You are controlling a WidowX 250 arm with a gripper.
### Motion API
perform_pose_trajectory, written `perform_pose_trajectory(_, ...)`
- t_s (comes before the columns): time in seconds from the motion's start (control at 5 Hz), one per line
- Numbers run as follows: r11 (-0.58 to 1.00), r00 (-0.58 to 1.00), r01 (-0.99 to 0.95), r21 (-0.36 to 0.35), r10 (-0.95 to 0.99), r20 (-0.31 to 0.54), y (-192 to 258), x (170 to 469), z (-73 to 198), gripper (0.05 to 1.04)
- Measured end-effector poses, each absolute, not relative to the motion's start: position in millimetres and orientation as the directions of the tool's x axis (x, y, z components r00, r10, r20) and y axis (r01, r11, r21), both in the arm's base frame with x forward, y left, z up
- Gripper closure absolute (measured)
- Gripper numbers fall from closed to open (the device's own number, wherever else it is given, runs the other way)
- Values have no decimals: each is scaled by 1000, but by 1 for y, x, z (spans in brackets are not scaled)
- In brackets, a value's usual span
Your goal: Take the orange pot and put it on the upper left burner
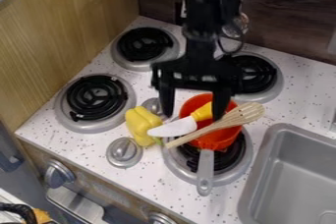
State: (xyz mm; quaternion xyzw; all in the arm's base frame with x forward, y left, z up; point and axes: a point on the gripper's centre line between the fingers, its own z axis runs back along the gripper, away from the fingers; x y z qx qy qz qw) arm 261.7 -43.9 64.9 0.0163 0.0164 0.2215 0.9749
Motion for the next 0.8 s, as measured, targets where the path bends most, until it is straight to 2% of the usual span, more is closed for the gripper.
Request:
perform_pose_trajectory(0.2, 864, 862, -502, 39, 504, -64, -54, 245, 57, 83)
perform_pose_trajectory(0.4, 832, 829, -555, 7, 553, -80, -74, 232, 52, 83)
perform_pose_trajectory(0.6, 817, 817, -576, -22, 573, -68, -77, 230, 41, 83)
perform_pose_trajectory(0.8, 821, 819, -568, 49, 570, -63, -70, 231, 31, 83)
